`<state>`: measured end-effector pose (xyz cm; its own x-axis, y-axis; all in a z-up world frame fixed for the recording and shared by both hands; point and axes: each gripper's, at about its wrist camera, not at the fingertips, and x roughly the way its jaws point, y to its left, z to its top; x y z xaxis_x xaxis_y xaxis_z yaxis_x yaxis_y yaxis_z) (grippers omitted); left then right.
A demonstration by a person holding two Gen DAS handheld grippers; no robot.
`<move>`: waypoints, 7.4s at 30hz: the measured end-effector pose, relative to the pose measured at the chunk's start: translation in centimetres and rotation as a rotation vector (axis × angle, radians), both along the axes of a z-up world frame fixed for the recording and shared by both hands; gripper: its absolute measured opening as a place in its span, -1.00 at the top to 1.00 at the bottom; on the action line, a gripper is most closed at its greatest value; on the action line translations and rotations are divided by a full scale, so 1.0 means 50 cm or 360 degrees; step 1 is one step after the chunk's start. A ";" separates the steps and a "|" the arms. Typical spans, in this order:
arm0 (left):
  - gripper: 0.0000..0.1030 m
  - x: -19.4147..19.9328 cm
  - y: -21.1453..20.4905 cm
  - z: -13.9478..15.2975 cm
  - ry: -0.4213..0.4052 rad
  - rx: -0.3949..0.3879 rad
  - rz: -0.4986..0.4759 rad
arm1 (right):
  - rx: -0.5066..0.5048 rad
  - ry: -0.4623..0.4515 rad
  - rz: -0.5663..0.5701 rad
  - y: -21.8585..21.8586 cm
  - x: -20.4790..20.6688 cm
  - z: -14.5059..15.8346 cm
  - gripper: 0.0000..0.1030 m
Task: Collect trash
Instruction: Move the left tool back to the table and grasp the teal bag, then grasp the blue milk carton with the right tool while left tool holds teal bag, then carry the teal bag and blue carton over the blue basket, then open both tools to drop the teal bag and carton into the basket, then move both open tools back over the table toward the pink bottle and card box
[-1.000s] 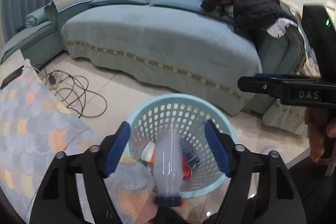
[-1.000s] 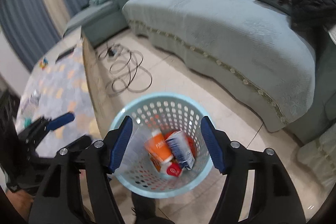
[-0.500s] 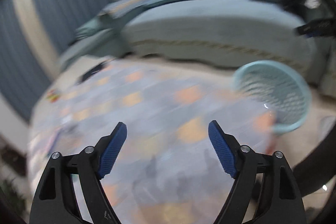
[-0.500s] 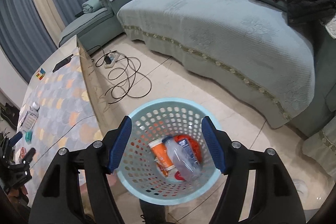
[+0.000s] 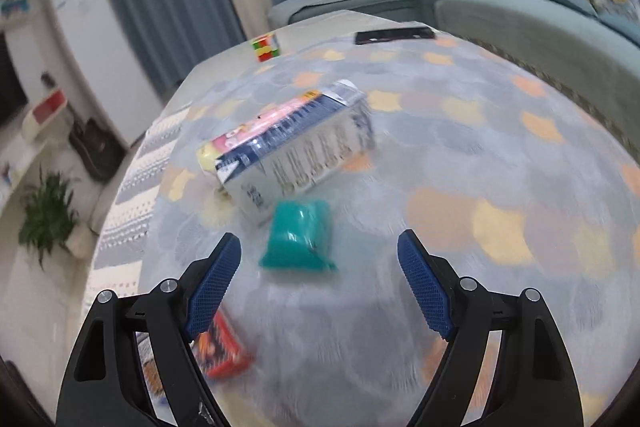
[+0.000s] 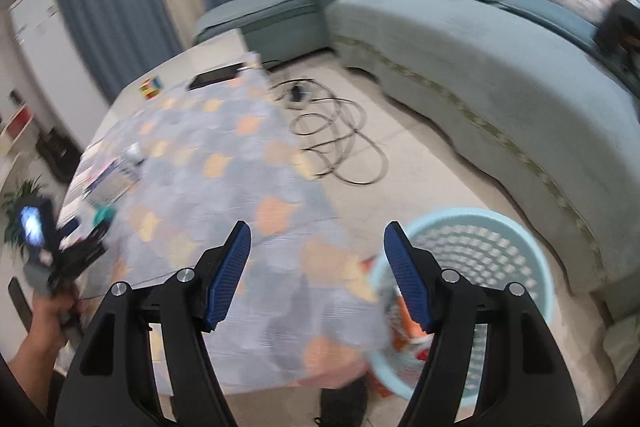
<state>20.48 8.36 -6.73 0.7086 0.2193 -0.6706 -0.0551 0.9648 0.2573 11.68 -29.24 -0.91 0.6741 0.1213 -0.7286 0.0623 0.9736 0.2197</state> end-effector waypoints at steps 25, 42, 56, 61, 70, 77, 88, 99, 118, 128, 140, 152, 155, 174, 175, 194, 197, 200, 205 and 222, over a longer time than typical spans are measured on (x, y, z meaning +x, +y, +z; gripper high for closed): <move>0.34 -0.010 0.178 0.093 0.0013 -0.0696 0.0148 | 0.0175 -0.0075 0.0657 0.459 0.272 -0.040 -0.51; 0.31 -0.049 0.292 0.230 -0.0165 -0.0671 0.0194 | 0.0905 0.0492 0.0164 0.602 0.515 -0.182 -0.85; 0.30 -0.038 0.290 0.222 -0.0143 -0.0607 0.0213 | 0.0544 0.0423 0.0343 0.689 0.506 -0.185 -0.82; 0.29 -0.044 0.289 0.220 -0.0142 -0.0588 0.0213 | 0.0453 0.0343 0.0390 0.689 0.484 -0.170 -0.66; 0.29 -0.045 0.289 0.218 -0.0132 -0.0576 0.0212 | 0.0328 0.0335 0.0598 0.729 0.432 -0.133 -0.01; 0.29 -0.051 0.288 0.223 -0.0148 -0.0541 0.0201 | 0.0240 0.0451 0.0609 0.730 0.411 -0.124 -0.01; 0.29 -0.054 0.278 0.221 -0.0151 -0.0488 0.0190 | -0.0113 0.0338 0.0563 0.795 0.386 -0.143 -0.07; 0.29 -0.075 0.269 0.247 -0.0277 -0.0428 0.0164 | -0.0351 0.0001 0.0698 0.722 0.347 -0.075 0.42; 0.29 -0.102 0.179 0.273 -0.0418 -0.0366 -0.0025 | -0.0477 -0.0417 0.0599 0.571 0.196 0.106 0.41; 0.29 -0.106 0.135 0.272 -0.0423 -0.0355 -0.0112 | -0.0466 -0.0442 0.0536 0.509 0.161 0.126 0.41; 0.29 -0.142 -0.022 0.273 -0.0390 -0.0467 -0.0557 | -0.0421 -0.0415 0.0364 0.315 0.079 0.151 0.41; 0.29 -0.213 -0.300 0.199 -0.0173 -0.0645 -0.1193 | -0.0288 -0.0294 -0.0092 -0.102 -0.029 0.138 0.41; 0.29 -0.225 -0.385 0.175 -0.0112 -0.0689 -0.1333 | -0.0269 -0.0237 -0.0178 -0.175 -0.056 0.118 0.41; 0.29 -0.242 -0.664 0.058 0.0231 -0.0756 -0.1520 | -0.0190 0.0089 -0.0339 -0.342 -0.114 -0.007 0.39; 0.29 -0.245 -0.667 0.056 0.0238 -0.0756 -0.1524 | -0.0191 0.0091 -0.0348 -0.346 -0.117 -0.010 0.39; -0.62 -0.268 -0.685 0.059 0.0209 -0.0665 -0.1524 | -0.0201 0.0107 -0.0418 -0.364 -0.123 -0.015 -0.32; -0.67 -0.292 -0.654 0.073 0.0172 -0.0573 -0.1567 | -0.0199 0.0063 -0.0423 -0.352 -0.133 -0.005 -0.32; -0.69 -0.312 -0.598 0.092 0.0098 -0.0502 -0.1563 | -0.0191 0.0020 -0.0413 -0.333 -0.142 0.004 -0.32; -0.74 -0.318 -0.492 0.138 0.0000 -0.0509 -0.1435 | -0.0206 -0.0068 -0.0367 -0.286 -0.146 0.025 -0.32; -0.82 -0.212 -0.161 0.095 -0.0094 0.0019 -0.0462 | -0.0210 -0.0187 0.0107 0.057 -0.016 0.071 -0.36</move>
